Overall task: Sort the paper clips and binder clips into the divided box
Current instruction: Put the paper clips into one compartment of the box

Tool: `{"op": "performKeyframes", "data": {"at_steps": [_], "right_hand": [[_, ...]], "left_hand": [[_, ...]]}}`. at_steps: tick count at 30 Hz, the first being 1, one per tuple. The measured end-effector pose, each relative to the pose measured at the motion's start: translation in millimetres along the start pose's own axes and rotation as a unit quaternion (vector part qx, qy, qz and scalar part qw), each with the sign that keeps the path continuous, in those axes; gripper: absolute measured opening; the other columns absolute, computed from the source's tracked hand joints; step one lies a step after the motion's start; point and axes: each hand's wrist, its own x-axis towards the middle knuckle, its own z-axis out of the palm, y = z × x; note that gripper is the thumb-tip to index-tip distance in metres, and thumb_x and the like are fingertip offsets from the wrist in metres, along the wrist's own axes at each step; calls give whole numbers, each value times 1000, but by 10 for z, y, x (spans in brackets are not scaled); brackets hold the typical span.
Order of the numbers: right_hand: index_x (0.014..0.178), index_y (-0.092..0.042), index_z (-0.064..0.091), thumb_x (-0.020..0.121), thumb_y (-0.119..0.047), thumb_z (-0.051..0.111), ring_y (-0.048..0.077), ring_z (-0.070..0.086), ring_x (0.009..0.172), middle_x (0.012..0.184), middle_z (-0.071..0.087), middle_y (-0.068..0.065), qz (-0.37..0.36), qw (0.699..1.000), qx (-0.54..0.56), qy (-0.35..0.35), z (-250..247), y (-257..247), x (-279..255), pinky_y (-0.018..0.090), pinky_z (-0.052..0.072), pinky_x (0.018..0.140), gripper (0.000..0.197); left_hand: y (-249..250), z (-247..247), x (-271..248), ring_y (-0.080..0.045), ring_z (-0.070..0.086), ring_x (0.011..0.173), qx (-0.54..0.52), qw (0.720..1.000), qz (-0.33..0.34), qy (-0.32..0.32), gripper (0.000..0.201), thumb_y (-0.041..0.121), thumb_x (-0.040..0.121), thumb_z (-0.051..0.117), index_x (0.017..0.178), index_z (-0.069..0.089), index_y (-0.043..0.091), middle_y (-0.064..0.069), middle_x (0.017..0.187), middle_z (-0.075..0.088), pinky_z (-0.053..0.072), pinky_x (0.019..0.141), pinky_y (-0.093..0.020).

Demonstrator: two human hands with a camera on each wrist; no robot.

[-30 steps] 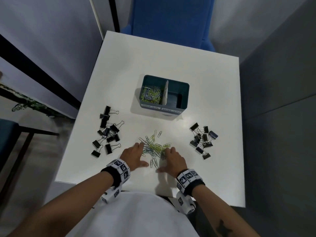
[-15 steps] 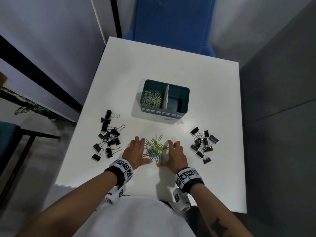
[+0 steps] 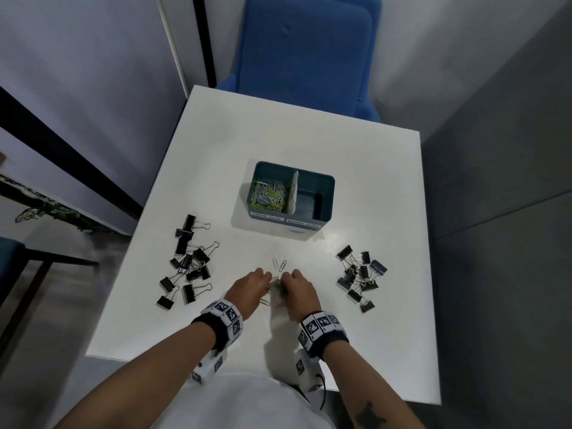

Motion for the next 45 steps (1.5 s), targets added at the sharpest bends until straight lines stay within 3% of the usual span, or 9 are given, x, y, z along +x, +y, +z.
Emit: {"op": "performKeyframes", "data": {"at_steps": [5,12,19,24,29,33,37,41,45], "right_hand": [[86,-8,65,90,-13,56,30,59,79,87,62,11,0,1000,-1,0,-102,41,14,35,46,66,10],[70,-13,70,82,-9,64,16,57,61,68,67,1,46,994,80,57,-138,108,-82,26,44,56,14],[74,-13,75,77,-3,62,12,63,67,73,73,0,23,988,127,89,-337,38,-221,18,44,61,16],[76,-14,75,77,0,66,10,65,69,76,74,-1,-30,985,128,111,-666,-145,-201,21,52,68,16],[76,-14,75,80,1,68,7,64,67,75,73,-4,-62,973,150,164,-1174,-407,31,26,56,70,17],[79,-14,76,80,3,67,8,65,68,78,74,-2,-76,959,161,223,-1619,-638,381,23,56,69,19],[85,-13,75,84,-1,67,10,65,75,83,73,-1,-70,954,161,243,-1861,-802,758,20,53,73,15],[111,-14,68,84,-15,73,15,65,85,97,70,2,-30,960,188,208,-1781,-738,889,28,55,79,28],[111,-13,66,83,-6,72,14,64,86,99,69,2,-25,964,200,175,-1419,-537,634,27,56,83,29]], "left_hand": [[-34,-116,-25,-31,62,73,-29,999,-11,23,15,2,85,58,96,59,12,-8,91,60,49,61,-36],[-7,-362,6,-22,62,73,-136,985,-38,98,5,9,89,61,89,63,13,-3,87,62,51,66,-34],[275,-1261,260,-13,57,76,-195,955,20,223,4,10,89,63,91,66,10,3,88,63,48,70,-24],[262,-1784,737,-17,62,79,-199,944,-6,263,4,11,88,66,91,67,9,-1,88,66,51,71,-27],[62,-1823,915,-20,66,90,-225,942,-105,227,31,20,84,70,115,66,14,-4,101,71,54,82,-34],[-65,-1570,693,-17,66,79,-168,944,-98,267,14,18,90,61,101,70,21,2,94,73,49,65,-24],[-152,-1215,430,-17,64,67,-144,962,-89,216,13,13,93,57,93,69,18,0,85,71,37,49,-16],[-190,-833,222,-20,68,82,-127,979,-105,123,19,11,91,58,108,67,16,-2,101,72,54,70,-30],[-241,-464,24,-24,63,97,-99,989,-106,43,25,17,91,56,115,59,19,-3,109,65,50,80,-34]]}}
